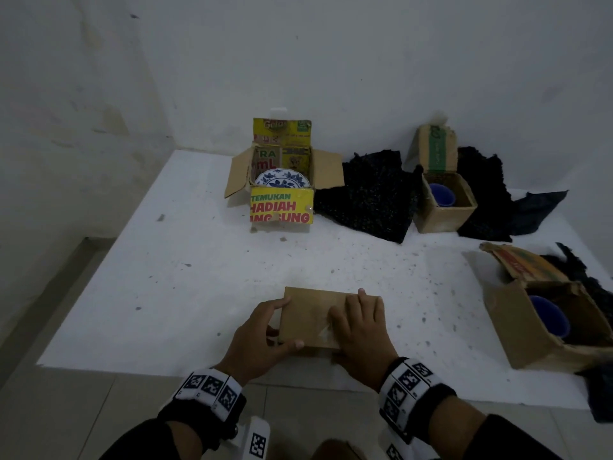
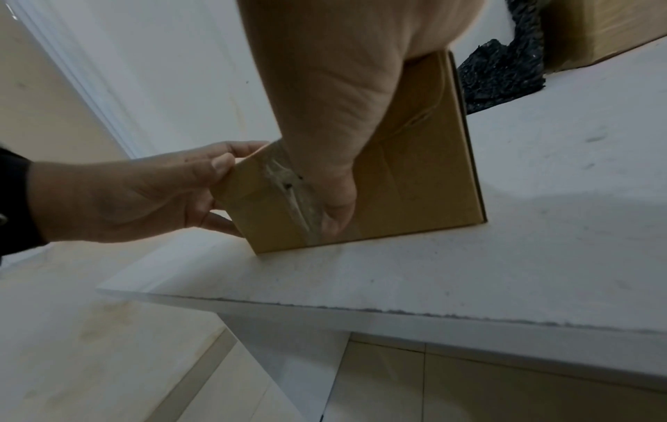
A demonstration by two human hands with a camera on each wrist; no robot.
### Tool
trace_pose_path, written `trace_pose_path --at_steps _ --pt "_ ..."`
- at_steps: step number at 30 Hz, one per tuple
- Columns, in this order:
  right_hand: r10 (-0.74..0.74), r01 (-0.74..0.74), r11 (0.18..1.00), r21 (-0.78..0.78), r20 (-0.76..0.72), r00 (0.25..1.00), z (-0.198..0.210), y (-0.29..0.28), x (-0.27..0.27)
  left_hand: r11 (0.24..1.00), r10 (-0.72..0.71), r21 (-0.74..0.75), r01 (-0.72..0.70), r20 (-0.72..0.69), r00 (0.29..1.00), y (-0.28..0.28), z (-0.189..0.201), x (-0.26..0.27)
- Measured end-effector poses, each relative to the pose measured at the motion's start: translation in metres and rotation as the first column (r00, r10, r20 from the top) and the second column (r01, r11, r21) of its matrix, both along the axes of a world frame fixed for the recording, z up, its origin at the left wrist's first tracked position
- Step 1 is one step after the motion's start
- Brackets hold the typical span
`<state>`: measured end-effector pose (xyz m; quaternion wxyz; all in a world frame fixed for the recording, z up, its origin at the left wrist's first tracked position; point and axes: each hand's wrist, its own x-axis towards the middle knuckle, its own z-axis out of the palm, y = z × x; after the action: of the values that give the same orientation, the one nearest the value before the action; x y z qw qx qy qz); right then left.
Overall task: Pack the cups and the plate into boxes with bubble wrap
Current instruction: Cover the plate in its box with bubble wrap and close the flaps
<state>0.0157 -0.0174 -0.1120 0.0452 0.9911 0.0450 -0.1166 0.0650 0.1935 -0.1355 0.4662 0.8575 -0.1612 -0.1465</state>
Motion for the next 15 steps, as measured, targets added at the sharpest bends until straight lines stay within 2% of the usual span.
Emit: trace_pose_path --at_steps 6,9,12,15 --pt "0.114 -0.114 0.993 -0.017 -0.01 0.993 0.013 -0.014 -0.001 0.998 -0.047 0.037 0.05 -0.066 0.997 -0.004 0.009 0.005" --pt "0.165 -0.162 0.985 0.059 -0.057 0.985 0.023 -0.031 0.001 0.975 -0.144 0.151 0.165 -0.141 0.979 -0.009 0.026 0.02" --pt "0.159 -0.142 0.972 0.189 -0.073 0.985 0.037 -0.036 0.013 0.909 -0.254 0.323 0.264 -0.072 0.964 -0.018 0.046 0.046" --pt "0.101 -0.066 0.936 0.345 -0.085 0.991 0.05 -0.049 0.04 0.915 -0.299 0.285 0.286 0.002 0.954 -0.042 0.063 0.075"
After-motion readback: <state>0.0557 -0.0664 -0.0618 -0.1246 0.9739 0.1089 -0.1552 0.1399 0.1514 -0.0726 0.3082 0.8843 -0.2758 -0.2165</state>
